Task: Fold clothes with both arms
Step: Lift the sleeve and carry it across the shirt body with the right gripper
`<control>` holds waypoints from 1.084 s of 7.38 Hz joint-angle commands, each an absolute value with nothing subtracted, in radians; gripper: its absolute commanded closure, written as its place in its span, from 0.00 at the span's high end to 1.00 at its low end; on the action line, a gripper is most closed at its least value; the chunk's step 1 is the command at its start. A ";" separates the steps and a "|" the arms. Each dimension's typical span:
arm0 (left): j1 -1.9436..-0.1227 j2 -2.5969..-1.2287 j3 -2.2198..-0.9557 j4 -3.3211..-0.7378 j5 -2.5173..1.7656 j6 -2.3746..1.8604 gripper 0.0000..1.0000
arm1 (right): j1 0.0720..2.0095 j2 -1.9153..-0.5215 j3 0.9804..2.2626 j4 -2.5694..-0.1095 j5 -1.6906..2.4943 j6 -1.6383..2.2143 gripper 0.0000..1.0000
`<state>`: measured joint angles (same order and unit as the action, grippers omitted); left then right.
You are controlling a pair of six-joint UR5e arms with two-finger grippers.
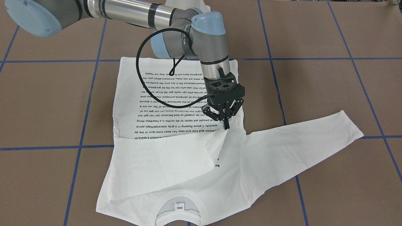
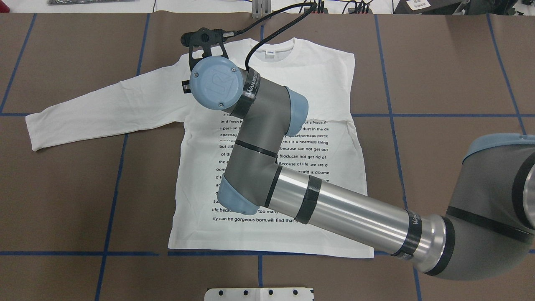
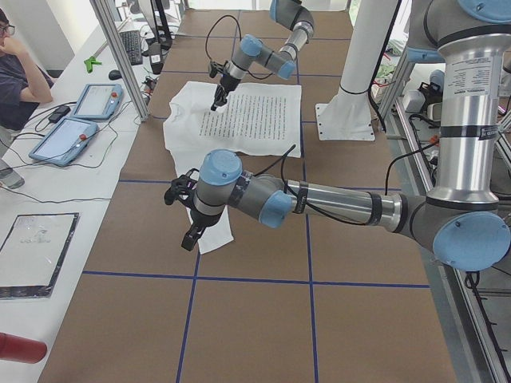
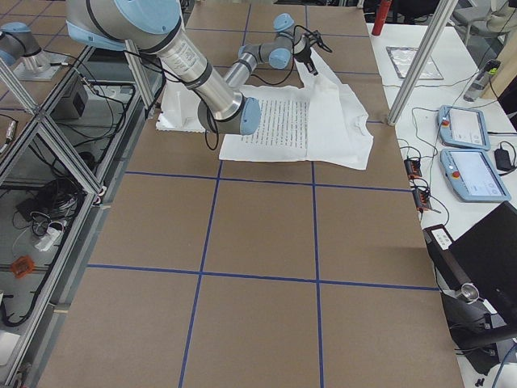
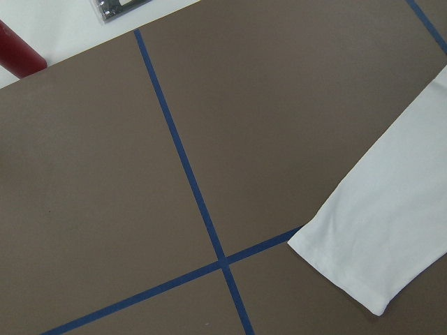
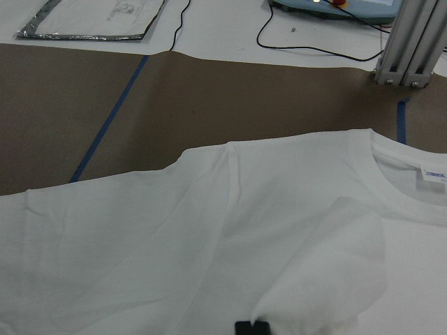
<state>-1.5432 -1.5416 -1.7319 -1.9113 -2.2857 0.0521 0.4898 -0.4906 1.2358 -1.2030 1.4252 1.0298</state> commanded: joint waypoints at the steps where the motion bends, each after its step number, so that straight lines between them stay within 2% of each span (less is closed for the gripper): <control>1: -1.543 -1.542 -1.732 -1.911 -2.286 0.052 1.00 | 0.448 -0.483 1.229 -1.206 1.390 1.031 0.00; 2: -1.543 -1.542 -1.732 -1.911 -2.286 0.052 1.00 | 0.446 -0.482 1.226 -1.207 1.390 1.049 0.23; 3: -1.543 -1.542 -1.732 -1.911 -2.286 0.052 1.00 | 0.442 -0.479 1.209 -1.213 1.388 1.101 0.99; 6: -1.543 -1.542 -1.732 -1.910 -2.287 0.052 1.00 | 0.454 -0.434 1.190 -1.363 1.405 1.104 1.00; 8: -1.539 -1.543 -1.707 -1.986 -2.289 0.051 1.00 | 0.568 -0.452 1.190 -1.387 1.640 1.101 1.00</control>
<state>-1.5418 -1.5421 -1.7193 -1.9337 -2.2880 0.0518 0.5010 -0.4453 1.1903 -1.3602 1.5004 1.1028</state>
